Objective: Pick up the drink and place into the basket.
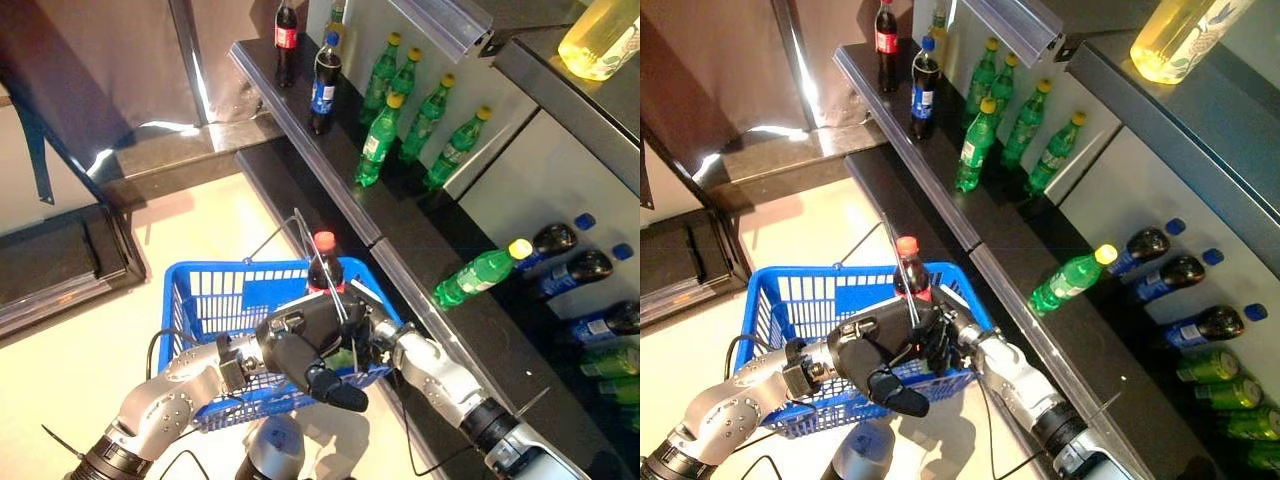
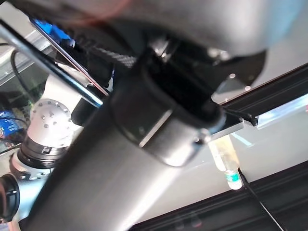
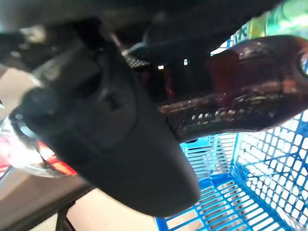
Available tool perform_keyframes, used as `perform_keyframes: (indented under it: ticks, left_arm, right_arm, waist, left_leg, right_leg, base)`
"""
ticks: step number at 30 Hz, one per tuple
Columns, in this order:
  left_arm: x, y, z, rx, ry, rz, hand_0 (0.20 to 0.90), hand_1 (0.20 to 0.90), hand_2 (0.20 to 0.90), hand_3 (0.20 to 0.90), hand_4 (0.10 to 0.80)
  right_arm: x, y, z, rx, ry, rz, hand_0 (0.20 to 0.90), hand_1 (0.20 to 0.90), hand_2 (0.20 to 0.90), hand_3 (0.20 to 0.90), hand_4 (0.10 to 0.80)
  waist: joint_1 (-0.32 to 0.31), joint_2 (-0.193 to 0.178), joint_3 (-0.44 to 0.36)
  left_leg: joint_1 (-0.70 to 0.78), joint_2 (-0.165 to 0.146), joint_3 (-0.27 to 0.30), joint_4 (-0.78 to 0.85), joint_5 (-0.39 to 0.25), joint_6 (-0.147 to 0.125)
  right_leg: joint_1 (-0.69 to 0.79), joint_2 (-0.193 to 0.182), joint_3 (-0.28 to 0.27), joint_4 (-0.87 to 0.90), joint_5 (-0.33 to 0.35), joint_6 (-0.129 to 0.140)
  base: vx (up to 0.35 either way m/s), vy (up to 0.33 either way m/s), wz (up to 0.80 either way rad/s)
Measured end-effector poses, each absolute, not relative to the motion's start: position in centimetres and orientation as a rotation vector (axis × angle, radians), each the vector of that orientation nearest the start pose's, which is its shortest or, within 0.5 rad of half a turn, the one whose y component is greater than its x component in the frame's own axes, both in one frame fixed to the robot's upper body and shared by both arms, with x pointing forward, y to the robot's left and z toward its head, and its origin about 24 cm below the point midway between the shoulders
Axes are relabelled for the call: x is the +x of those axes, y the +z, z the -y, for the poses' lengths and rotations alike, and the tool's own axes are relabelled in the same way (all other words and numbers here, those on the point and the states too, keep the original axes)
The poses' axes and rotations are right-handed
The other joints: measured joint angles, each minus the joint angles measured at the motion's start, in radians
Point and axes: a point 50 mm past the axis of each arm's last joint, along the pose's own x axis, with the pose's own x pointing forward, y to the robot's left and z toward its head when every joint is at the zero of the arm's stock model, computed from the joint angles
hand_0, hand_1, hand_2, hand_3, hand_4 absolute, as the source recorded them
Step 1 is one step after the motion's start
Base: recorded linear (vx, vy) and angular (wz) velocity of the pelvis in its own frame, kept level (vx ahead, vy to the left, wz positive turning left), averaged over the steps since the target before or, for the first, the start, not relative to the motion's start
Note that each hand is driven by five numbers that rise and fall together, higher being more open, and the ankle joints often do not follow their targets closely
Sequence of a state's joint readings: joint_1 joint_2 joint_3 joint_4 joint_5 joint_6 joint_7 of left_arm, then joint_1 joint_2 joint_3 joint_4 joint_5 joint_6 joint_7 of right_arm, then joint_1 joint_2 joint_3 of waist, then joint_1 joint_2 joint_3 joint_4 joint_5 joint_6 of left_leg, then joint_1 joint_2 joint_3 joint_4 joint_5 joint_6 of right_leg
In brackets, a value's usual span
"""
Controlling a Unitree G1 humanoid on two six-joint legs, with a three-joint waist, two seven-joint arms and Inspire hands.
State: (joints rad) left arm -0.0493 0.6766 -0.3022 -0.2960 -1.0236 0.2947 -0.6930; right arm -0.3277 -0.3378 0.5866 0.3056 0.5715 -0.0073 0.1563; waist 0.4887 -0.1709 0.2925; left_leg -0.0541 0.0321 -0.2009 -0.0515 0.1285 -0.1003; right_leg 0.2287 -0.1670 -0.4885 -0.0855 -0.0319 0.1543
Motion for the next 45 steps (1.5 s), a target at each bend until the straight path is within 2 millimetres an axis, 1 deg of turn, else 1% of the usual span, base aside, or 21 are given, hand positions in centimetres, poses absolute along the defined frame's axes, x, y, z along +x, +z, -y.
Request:
perform_keyframes:
  ticks: [17, 23, 27, 33, 39, 45]
  left_arm:
    - [21.4, 9.6, -13.6, -0.403, -1.2, -0.157, 0.3, 0.3, 0.3, 0.2, 0.1]
    - [21.2, 9.5, -13.5, -0.405, -1.223, -0.171, 0.3, 0.3, 0.3, 0.2, 0.1]
    - [21.4, 9.8, -13.4, -0.397, -1.236, -0.174, 0.3, 0.3, 0.3, 0.2, 0.1]
    - [21.1, 10.0, -13.1, -0.396, -1.272, -0.176, 0.3, 0.3, 0.3, 0.2, 0.1]
    - [21.1, 9.9, -13.1, -0.396, -1.274, -0.177, 0.3, 0.3, 0.3, 0.2, 0.1]
    - [21.1, 9.9, -13.1, -0.395, -1.274, -0.178, 0.3, 0.3, 0.3, 0.2, 0.1]
  right_arm:
    - [27.8, 2.2, 8.4, 0.097, 0.655, -0.218, 0.3, 0.3, 0.3, 0.2, 0.1]
    - [27.8, 1.7, 7.9, 0.187, 0.637, -0.256, 0.3, 0.3, 0.3, 0.2, 0.1]
    - [27.9, 1.3, 7.9, 0.214, 0.616, -0.27, 0.3, 0.3, 0.3, 0.2, 0.1]
    - [27.6, 0.4, 8.4, 0.222, 0.583, -0.304, 0.3, 0.3, 0.3, 0.2, 0.1]
    - [27.8, 0.0, 9.3, 0.229, 0.53, -0.316, 0.3, 0.3, 0.3, 0.2, 0.1]
    - [27.9, -0.1, 9.5, 0.223, 0.524, -0.317, 0.3, 0.3, 0.3, 0.2, 0.1]
  waist:
    - [0.004, 0.0, 0.0]
    - [0.003, 0.0, 0.0]
    - [0.003, 0.0, 0.0]
    - [0.001, 0.0, 0.0]
    - [0.001, 0.0, 0.0]
    - [0.001, 0.0, 0.0]
  left_leg:
    - [0.0, 0.0, -0.001, 0.0, 0.0, 0.0]
    - [0.0, -0.001, -0.002, 0.0, 0.0, 0.0]
    - [0.0, -0.001, -0.002, 0.0, 0.0, 0.0]
    - [0.0, -0.001, -0.001, 0.0, 0.0, 0.0]
    - [0.0, -0.001, 0.0, 0.0, 0.0, 0.0]
    - [0.0, -0.001, -0.001, 0.0, 0.0, 0.0]
  right_leg:
    - [0.003, 0.001, -0.002, 0.0, 0.0, 0.0]
    - [0.004, 0.001, -0.003, 0.0, 0.0, 0.0]
    - [0.005, 0.001, -0.004, 0.0, 0.0, 0.0]
    - [0.004, 0.0, -0.004, 0.0, 0.0, 0.0]
    - [0.004, 0.0, -0.004, 0.0, 0.0, 0.0]
    - [0.005, 0.0, -0.004, 0.0, 0.0, 0.0]
  base:
    - [0.0, 0.0, 0.0]
    - [0.0, 0.0, 0.0]
    - [0.0, 0.0, 0.0]
    - [0.0, 0.0, 0.0]
    - [0.0, 0.0, 0.0]
    - [0.0, 0.0, 0.0]
